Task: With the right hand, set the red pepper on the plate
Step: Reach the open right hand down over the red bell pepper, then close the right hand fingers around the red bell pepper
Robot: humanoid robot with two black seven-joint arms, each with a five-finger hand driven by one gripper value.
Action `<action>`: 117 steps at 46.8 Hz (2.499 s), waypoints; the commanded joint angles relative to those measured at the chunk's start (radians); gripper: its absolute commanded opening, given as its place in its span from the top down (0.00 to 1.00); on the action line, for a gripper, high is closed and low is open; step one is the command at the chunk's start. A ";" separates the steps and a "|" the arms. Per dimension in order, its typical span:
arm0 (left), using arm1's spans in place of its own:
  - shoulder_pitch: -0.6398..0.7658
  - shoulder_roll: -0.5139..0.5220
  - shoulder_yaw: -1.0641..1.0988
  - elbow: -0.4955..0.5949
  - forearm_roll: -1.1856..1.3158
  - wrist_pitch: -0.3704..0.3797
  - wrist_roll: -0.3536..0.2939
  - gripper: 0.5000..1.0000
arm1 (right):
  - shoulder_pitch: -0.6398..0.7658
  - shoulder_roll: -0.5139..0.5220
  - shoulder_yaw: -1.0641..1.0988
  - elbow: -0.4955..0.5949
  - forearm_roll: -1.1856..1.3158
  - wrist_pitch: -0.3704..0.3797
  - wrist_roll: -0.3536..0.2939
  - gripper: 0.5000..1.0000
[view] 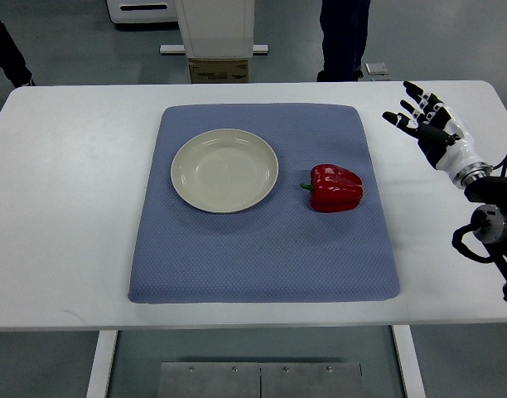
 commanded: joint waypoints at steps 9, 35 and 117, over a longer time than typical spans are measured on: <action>0.000 0.000 0.000 0.000 0.000 0.000 0.000 0.00 | 0.030 -0.064 -0.130 0.058 -0.147 0.015 0.068 0.01; 0.000 0.000 0.000 0.000 0.000 0.000 0.000 0.00 | 0.162 -0.116 -0.389 0.096 -0.358 0.013 0.068 0.01; 0.000 0.000 0.000 0.000 0.000 0.000 0.000 0.00 | 0.228 -0.142 -0.641 0.101 -0.490 0.003 0.056 0.24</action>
